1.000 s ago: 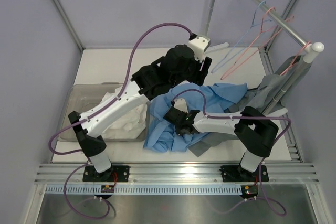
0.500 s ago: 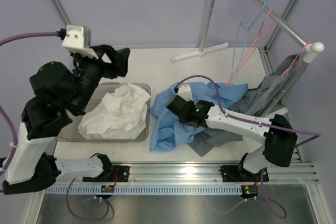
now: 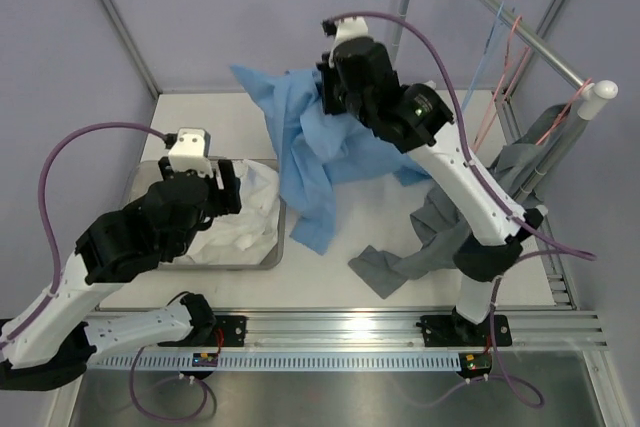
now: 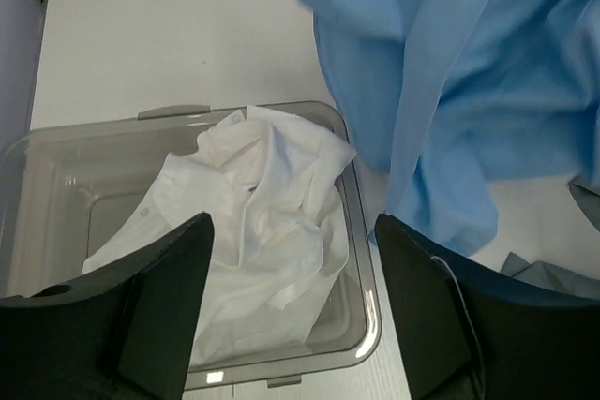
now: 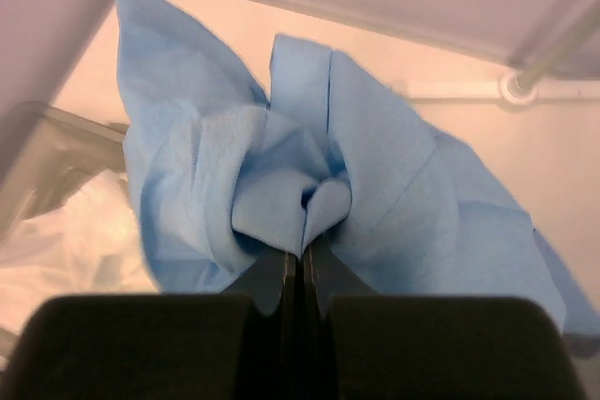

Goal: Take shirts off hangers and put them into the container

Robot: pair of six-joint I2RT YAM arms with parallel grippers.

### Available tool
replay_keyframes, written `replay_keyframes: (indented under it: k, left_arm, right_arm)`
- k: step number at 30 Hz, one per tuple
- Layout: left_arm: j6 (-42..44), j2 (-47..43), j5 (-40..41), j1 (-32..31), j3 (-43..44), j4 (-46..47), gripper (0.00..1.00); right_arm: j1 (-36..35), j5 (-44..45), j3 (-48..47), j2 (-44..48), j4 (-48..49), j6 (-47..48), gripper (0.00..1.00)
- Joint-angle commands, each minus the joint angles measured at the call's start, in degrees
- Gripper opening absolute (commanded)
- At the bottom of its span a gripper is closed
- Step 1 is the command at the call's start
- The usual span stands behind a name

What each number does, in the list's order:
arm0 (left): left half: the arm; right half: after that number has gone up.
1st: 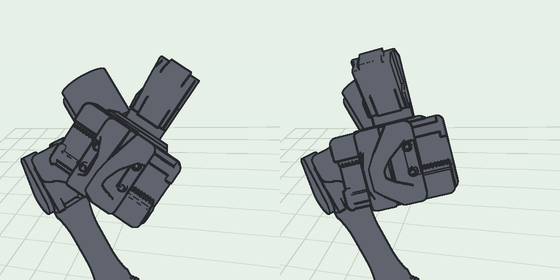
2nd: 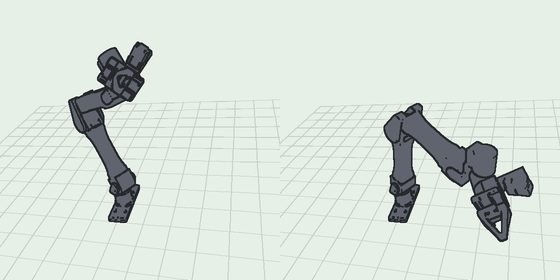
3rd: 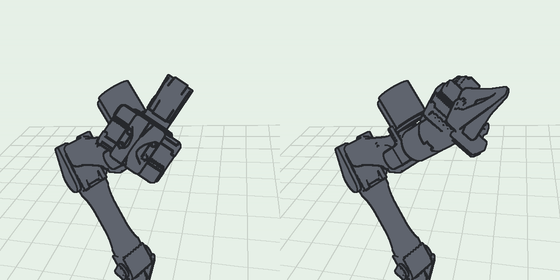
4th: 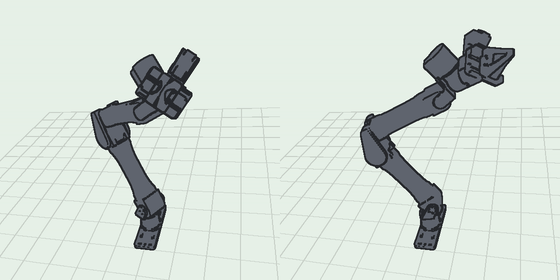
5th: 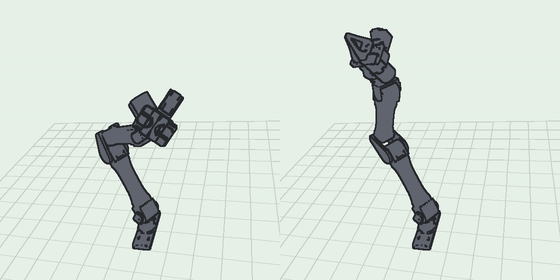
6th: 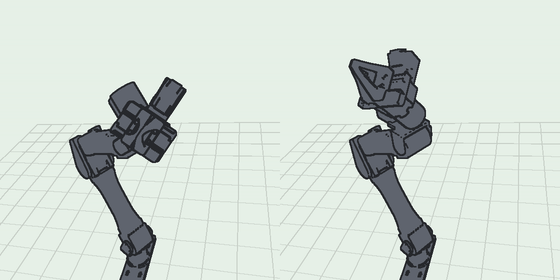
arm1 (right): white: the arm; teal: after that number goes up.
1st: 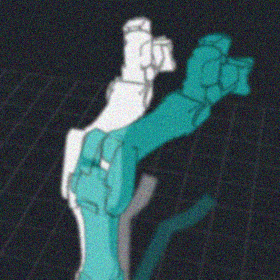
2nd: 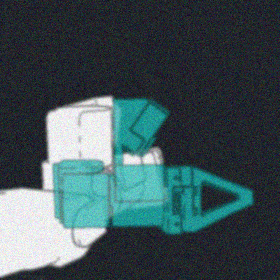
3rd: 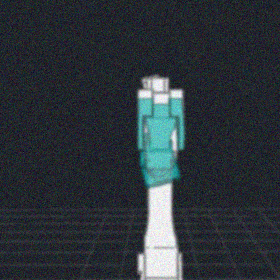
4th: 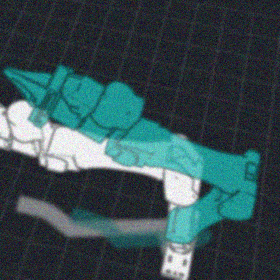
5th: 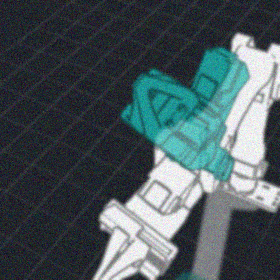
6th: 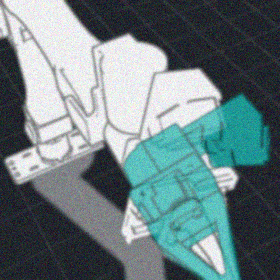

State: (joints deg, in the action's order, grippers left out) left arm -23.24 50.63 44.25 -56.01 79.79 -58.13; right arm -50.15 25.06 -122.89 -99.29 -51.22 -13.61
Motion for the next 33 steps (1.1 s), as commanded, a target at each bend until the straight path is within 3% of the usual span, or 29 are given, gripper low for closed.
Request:
replay_keyframes:
  k: [1, 3, 4, 8, 9, 13, 16, 19, 26, 32, 33]
  left_arm:
    - [-9.4, -5.9, 0.7, 0.5, -4.4, -2.9, 0.71]
    - [-7.8, -12.3, -5.5, 0.5, -11.5, 1.2, 0.66]
    - [-6.6, -14.7, -7.5, 0.5, -13.6, 5.2, 0.64]
    - [-2.2, -27.9, -20.9, 0.4, -23.5, 17.8, 0.61]
    - [-1.7, -32.1, -21.7, 0.4, -26.6, 20.6, 0.62]
    - [-1.3, -37.1, -21.4, 0.4, -30.0, 23.2, 0.61]
    - [-0.8, -37.1, -22.8, 0.4, -31.3, 25.4, 0.61]
    - [-0.8, -35.1, -23.6, 0.4, -32.8, 27.7, 0.59]
    - [-3.1, -31.4, -19.1, 0.4, -37.4, 30.5, 0.54]
    - [-3.8, -28.3, -15.6, 0.4, -38.1, 30.6, 0.57]
    - [-4.3, -27.8, -12.6, 0.4, -37.9, 30.8, 0.62]
  right_arm:
    - [2.4, -13.1, -24.8, -9.6, -3.8, 9.6, 0.0]
    - [2.3, -17.2, -38.7, -14.2, -4.9, 12.4, 0.0]
    - [2.4, -21.6, -40.3, -15.7, -3.4, 13.1, 0.0]
    - [2.4, -35.8, -23.2, -8.7, 12.6, 14.7, 0.0]
    - [2.4, -40.9, -21.9, -8.0, 17.0, 14.1, 0.0]
    - [1.4, -52.1, -28.0, -14.3, 17.6, 10.0, 0.0]
    - [-0.3, -58.7, -32.1, -19.0, 18.4, 7.3, 0.0]
    - [-2.1, -62.2, -30.0, -20.2, 22.1, 4.7, 0.0]
    - [-4.3, -64.0, -30.0, -20.1, 24.6, 2.4, 0.0]
    - [-5.0, -70.4, -25.5, -14.3, 29.9, -1.9, 0.0]
    - [-5.1, -71.8, -24.8, -13.7, 30.9, -2.5, 0.0]
